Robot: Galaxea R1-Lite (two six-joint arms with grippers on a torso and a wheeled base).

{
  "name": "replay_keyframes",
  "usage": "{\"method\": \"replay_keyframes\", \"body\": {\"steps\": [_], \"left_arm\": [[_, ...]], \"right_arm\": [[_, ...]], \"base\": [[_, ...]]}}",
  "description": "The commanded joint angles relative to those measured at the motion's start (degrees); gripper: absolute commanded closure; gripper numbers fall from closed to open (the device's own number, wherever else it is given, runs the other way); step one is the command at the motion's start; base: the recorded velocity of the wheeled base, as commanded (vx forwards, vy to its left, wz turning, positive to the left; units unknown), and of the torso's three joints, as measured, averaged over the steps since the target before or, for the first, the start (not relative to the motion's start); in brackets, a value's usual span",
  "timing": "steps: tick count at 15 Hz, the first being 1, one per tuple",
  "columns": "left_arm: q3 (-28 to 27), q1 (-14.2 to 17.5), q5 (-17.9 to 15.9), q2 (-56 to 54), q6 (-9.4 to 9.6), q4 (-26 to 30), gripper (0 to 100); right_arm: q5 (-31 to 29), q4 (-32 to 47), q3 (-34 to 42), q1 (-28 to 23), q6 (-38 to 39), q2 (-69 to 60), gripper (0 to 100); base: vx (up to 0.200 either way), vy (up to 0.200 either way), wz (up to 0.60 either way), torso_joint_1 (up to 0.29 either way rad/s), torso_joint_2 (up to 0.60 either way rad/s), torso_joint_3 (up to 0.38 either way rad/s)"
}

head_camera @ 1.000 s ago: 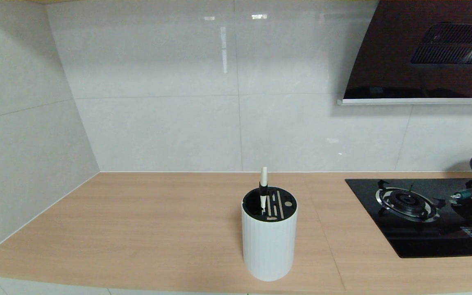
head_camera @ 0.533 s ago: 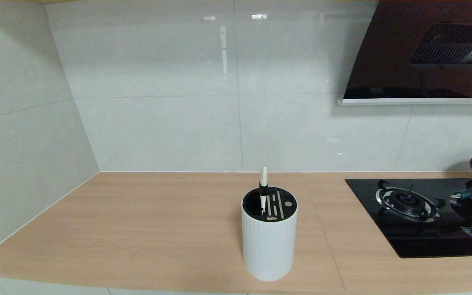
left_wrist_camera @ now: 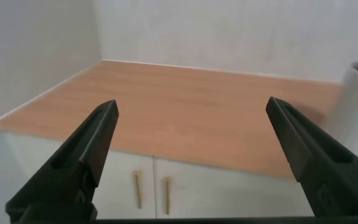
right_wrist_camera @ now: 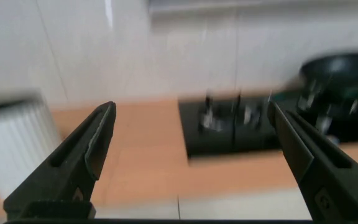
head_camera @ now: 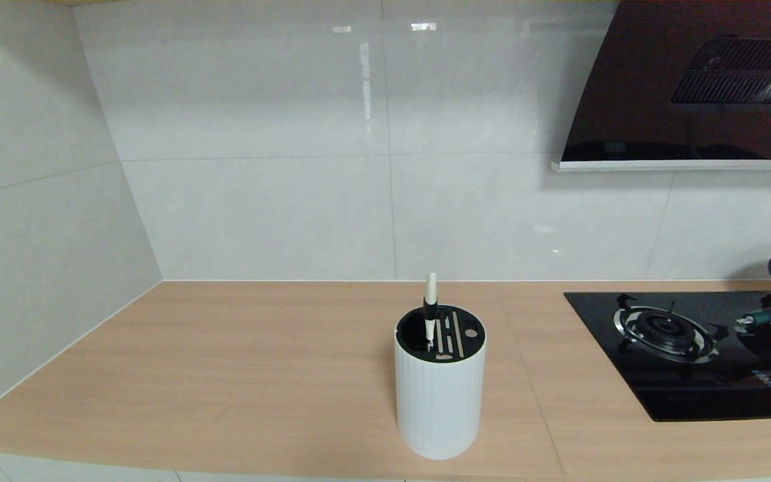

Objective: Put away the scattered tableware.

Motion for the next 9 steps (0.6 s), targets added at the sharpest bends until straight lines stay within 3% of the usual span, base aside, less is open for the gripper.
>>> {"method": "replay_keyframes", "body": {"steps": [1, 4, 9], "left_arm": [[0.2, 0.0, -2.0, 0.0, 0.12, 0.2, 0], [0.2, 0.0, -6.6, 0.0, 4.78, 2.2, 0], [0.2, 0.0, -6.6, 0.0, 3.46, 2.2, 0]], "right_arm": [[1.9, 1.4, 0.5, 0.0, 0.5, 0.1, 0], [5.6, 1.6, 0.5, 0.0, -1.0, 0.1, 0], [5.6, 1.6, 0.5, 0.0, -0.9, 0.1, 0]], "base": [[0.0, 0.0, 0.0, 0.0, 0.0, 0.0], [0.0, 0.0, 0.0, 0.0, 0.0, 0.0], [0.0, 0.0, 0.0, 0.0, 0.0, 0.0]]}}
